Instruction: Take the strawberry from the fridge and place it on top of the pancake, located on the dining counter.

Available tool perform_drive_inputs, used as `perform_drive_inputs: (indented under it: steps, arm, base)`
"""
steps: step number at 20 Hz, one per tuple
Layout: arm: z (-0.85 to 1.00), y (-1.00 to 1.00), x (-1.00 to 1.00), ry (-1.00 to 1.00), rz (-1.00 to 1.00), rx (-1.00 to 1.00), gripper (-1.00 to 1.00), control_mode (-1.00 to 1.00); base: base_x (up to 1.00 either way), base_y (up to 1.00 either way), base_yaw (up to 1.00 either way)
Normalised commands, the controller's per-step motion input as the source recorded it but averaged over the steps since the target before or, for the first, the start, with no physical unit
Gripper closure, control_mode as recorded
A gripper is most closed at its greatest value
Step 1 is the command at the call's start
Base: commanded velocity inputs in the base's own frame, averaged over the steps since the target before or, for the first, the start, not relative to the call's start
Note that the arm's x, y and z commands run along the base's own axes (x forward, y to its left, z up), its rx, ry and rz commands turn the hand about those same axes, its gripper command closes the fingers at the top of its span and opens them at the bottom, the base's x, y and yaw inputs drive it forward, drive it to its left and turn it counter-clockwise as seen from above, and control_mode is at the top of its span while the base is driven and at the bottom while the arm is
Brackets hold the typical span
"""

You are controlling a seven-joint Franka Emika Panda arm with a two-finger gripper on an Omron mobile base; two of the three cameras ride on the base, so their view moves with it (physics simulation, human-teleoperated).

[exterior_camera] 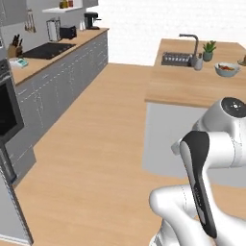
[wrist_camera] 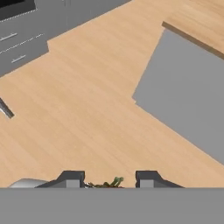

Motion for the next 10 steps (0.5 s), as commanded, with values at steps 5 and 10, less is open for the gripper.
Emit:
perform_drive_inputs:
  steps: [5,10]
  arm:
    - [0.00,0.00,0.00,0.00,0.00,0.00,1.00,1.00]
    - [0.00,0.00,0.00,0.00,0.00,0.00,1.00,1.00]
  base:
    - [0.42,-1.00,0.06]
    - [0.24,-1.00,0.07]
